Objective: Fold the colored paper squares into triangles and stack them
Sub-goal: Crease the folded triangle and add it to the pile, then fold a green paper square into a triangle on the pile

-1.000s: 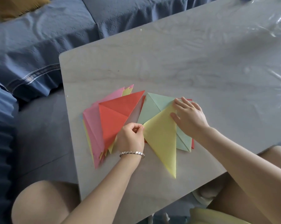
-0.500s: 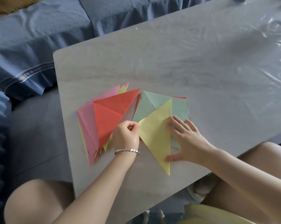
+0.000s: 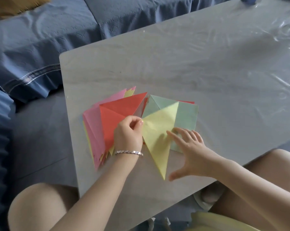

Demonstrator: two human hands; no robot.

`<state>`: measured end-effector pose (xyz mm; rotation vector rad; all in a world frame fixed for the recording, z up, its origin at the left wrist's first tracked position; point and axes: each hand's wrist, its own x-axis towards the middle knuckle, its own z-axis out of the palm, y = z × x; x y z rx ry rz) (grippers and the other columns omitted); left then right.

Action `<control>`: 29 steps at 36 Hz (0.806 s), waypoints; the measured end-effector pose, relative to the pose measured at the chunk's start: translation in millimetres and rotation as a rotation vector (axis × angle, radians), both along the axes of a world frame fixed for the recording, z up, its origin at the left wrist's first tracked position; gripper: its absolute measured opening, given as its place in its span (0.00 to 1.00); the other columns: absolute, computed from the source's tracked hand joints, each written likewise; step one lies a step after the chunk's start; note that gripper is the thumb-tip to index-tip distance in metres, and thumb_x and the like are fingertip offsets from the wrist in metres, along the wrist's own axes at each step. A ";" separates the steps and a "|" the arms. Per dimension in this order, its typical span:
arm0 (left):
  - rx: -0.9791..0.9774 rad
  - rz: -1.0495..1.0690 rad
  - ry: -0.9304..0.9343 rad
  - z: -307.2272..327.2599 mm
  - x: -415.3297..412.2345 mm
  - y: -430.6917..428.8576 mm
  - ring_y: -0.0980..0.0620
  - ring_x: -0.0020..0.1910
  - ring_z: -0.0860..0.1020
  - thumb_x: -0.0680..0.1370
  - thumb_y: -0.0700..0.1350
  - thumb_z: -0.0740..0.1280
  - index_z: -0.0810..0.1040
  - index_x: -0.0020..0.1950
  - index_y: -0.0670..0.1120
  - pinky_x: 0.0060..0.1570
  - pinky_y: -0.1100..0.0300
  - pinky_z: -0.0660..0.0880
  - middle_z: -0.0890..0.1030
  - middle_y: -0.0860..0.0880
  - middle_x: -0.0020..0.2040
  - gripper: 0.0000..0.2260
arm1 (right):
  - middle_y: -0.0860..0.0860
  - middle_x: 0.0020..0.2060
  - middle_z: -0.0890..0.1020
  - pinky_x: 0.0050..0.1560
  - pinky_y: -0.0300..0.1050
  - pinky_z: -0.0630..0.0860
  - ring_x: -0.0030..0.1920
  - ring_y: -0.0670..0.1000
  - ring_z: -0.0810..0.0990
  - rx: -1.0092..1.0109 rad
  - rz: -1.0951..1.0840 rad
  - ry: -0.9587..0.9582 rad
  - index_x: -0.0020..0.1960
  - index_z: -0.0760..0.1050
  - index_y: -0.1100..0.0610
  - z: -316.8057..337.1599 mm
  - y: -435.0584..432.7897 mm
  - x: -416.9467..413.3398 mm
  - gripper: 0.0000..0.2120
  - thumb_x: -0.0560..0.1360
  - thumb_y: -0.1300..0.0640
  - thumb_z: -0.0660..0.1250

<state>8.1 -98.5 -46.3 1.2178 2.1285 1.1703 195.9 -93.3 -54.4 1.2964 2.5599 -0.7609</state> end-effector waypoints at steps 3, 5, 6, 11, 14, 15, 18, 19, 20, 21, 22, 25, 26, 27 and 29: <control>0.117 0.023 0.053 22.2 -20.6 6.2 0.55 0.37 0.75 0.73 0.35 0.66 0.80 0.41 0.43 0.37 0.75 0.68 0.79 0.52 0.37 0.05 | 0.48 0.74 0.52 0.73 0.48 0.45 0.73 0.50 0.48 0.009 -0.123 0.122 0.75 0.44 0.45 2.6 6.2 1.3 0.56 0.54 0.21 0.54; 0.140 0.059 0.111 31.6 -41.6 12.8 0.55 0.37 0.75 0.74 0.36 0.66 0.80 0.41 0.42 0.37 0.74 0.68 0.79 0.51 0.38 0.04 | 0.48 0.74 0.55 0.72 0.44 0.47 0.73 0.50 0.52 0.085 -0.133 0.130 0.75 0.50 0.48 1.5 10.2 2.5 0.45 0.65 0.27 0.58; 0.141 0.075 0.151 34.8 -54.0 16.2 0.54 0.38 0.75 0.74 0.37 0.66 0.80 0.42 0.42 0.39 0.70 0.69 0.80 0.49 0.39 0.04 | 0.48 0.74 0.56 0.71 0.42 0.47 0.73 0.50 0.53 0.125 -0.121 0.121 0.75 0.52 0.49 0.9 11.9 3.0 0.39 0.70 0.33 0.61; 0.051 0.080 0.371 40.0 -107.6 31.7 0.48 0.41 0.75 0.76 0.37 0.64 0.79 0.47 0.38 0.41 0.63 0.67 0.81 0.41 0.44 0.06 | 0.47 0.74 0.57 0.71 0.38 0.45 0.74 0.47 0.52 0.187 -0.059 0.093 0.74 0.57 0.51 -2.8 18.1 1.4 0.32 0.74 0.41 0.62; -0.086 0.034 0.528 33.2 -124.3 38.4 0.40 0.51 0.74 0.76 0.37 0.64 0.76 0.57 0.37 0.48 0.55 0.68 0.78 0.37 0.52 0.11 | 0.46 0.75 0.54 0.69 0.35 0.42 0.75 0.47 0.50 0.211 -0.028 0.065 0.74 0.58 0.51 -6.3 18.1 0.4 0.32 0.75 0.39 0.60; -0.130 0.016 0.614 30.7 -123.2 39.2 0.38 0.54 0.73 0.75 0.37 0.65 0.74 0.61 0.38 0.53 0.51 0.67 0.76 0.35 0.55 0.15 | 0.46 0.75 0.53 0.69 0.34 0.42 0.75 0.46 0.49 0.215 -0.024 0.061 0.73 0.58 0.50 -6.9 18.2 0.3 0.32 0.75 0.38 0.59; -0.106 -0.049 0.748 24.6 -96.6 33.7 0.36 0.55 0.70 0.73 0.39 0.68 0.71 0.64 0.39 0.54 0.46 0.66 0.72 0.35 0.58 0.20 | 0.47 0.75 0.53 0.68 0.34 0.41 0.75 0.47 0.49 0.222 -0.021 0.057 0.73 0.59 0.50 -7.7 17.0 0.5 0.32 0.74 0.37 0.60; -0.062 -0.099 0.730 23.4 -81.1 29.2 0.36 0.54 0.71 0.72 0.38 0.68 0.73 0.63 0.39 0.53 0.47 0.67 0.73 0.35 0.56 0.19 | 0.47 0.75 0.54 0.68 0.35 0.41 0.75 0.47 0.50 0.233 -0.019 0.068 0.73 0.60 0.50 -8.2 16.6 1.0 0.33 0.73 0.37 0.60; -0.025 -0.161 0.691 22.8 -63.9 23.9 0.37 0.52 0.73 0.72 0.37 0.68 0.75 0.60 0.38 0.52 0.50 0.67 0.75 0.36 0.54 0.17 | 0.48 0.75 0.56 0.67 0.35 0.42 0.75 0.48 0.52 0.247 -0.018 0.080 0.73 0.61 0.51 -8.5 15.9 1.7 0.33 0.73 0.36 0.61; -0.020 -0.229 0.622 21.3 -47.7 18.8 0.38 0.51 0.74 0.73 0.37 0.67 0.76 0.58 0.38 0.51 0.53 0.66 0.76 0.37 0.51 0.14 | 0.50 0.74 0.58 0.67 0.37 0.43 0.74 0.49 0.55 0.253 -0.022 0.076 0.72 0.64 0.52 -8.7 14.8 3.0 0.33 0.72 0.37 0.63; -0.043 -0.294 0.540 19.0 -33.6 14.5 0.39 0.51 0.75 0.74 0.38 0.66 0.76 0.57 0.39 0.49 0.55 0.66 0.76 0.39 0.50 0.12 | 0.51 0.73 0.61 0.67 0.39 0.45 0.73 0.51 0.58 0.245 -0.032 0.052 0.70 0.66 0.53 -9.6 13.7 4.6 0.33 0.71 0.37 0.65; -0.245 -0.374 0.445 6.7 -7.0 9.8 0.43 0.56 0.73 0.76 0.46 0.64 0.71 0.64 0.44 0.53 0.55 0.69 0.75 0.43 0.56 0.17 | 0.55 0.67 0.71 0.65 0.46 0.55 0.67 0.56 0.70 0.236 -0.042 0.011 0.63 0.74 0.56 -7.2 12.3 7.2 0.31 0.67 0.38 0.70; -0.337 -0.376 0.459 1.8 -4.1 10.7 0.44 0.58 0.71 0.76 0.49 0.64 0.68 0.66 0.45 0.55 0.54 0.69 0.73 0.44 0.58 0.20 | 0.54 0.68 0.70 0.65 0.44 0.55 0.68 0.55 0.70 0.220 -0.048 0.009 0.64 0.74 0.56 -6.1 11.9 7.8 0.31 0.68 0.39 0.70; -0.418 -0.368 0.470 0.0 -1.3 11.6 0.43 0.60 0.70 0.76 0.51 0.64 0.65 0.68 0.47 0.57 0.53 0.69 0.72 0.44 0.60 0.22 | 0.52 0.70 0.68 0.66 0.42 0.52 0.70 0.54 0.67 0.217 -0.057 0.027 0.65 0.73 0.56 -5.5 12.1 8.5 0.31 0.69 0.39 0.69; -0.505 -0.325 0.437 -1.2 1.4 14.7 0.42 0.61 0.68 0.75 0.54 0.64 0.64 0.68 0.48 0.58 0.51 0.68 0.70 0.44 0.62 0.24 | 0.51 0.70 0.66 0.66 0.41 0.51 0.71 0.53 0.65 0.235 -0.056 0.056 0.66 0.72 0.56 -7.0 12.6 10.4 0.31 0.69 0.39 0.69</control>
